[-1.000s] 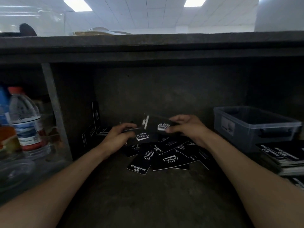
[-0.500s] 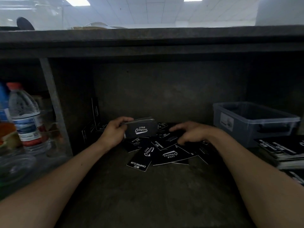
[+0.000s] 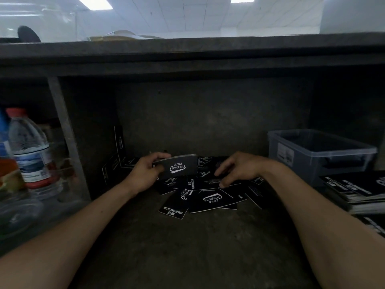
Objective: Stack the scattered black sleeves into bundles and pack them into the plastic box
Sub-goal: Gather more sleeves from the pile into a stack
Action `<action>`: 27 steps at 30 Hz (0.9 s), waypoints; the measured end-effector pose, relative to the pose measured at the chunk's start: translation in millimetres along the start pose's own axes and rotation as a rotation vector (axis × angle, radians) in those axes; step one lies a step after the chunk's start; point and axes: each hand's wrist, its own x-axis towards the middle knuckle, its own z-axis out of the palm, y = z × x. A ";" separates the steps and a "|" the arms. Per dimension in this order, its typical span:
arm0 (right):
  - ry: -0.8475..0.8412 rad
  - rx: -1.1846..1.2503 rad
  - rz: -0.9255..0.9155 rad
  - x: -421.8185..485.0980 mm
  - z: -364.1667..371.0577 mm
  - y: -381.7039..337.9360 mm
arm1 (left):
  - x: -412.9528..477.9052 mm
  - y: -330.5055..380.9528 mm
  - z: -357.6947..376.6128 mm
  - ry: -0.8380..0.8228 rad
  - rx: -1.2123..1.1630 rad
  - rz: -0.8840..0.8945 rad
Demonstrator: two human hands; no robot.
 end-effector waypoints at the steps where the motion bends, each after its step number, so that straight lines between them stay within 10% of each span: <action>1: -0.016 -0.021 0.002 -1.0 -0.3 -2.5 | -0.2 -0.3 0.1 -0.002 -0.001 0.003; 9: -0.019 -0.057 -0.005 -8.9 -0.7 -12.1 | -3.3 6.1 2.9 -0.033 0.001 0.025; 20: 0.451 0.188 -0.281 15.0 22.7 -15.0 | -8.3 11.1 3.5 -0.109 -0.034 0.007; 24: 0.488 0.226 -0.075 12.8 20.3 -20.1 | -5.6 4.5 2.9 -0.062 0.031 0.046; 27: 0.177 -0.021 0.170 -6.7 1.5 -20.0 | -3.0 4.8 -1.1 -0.002 -0.028 -0.005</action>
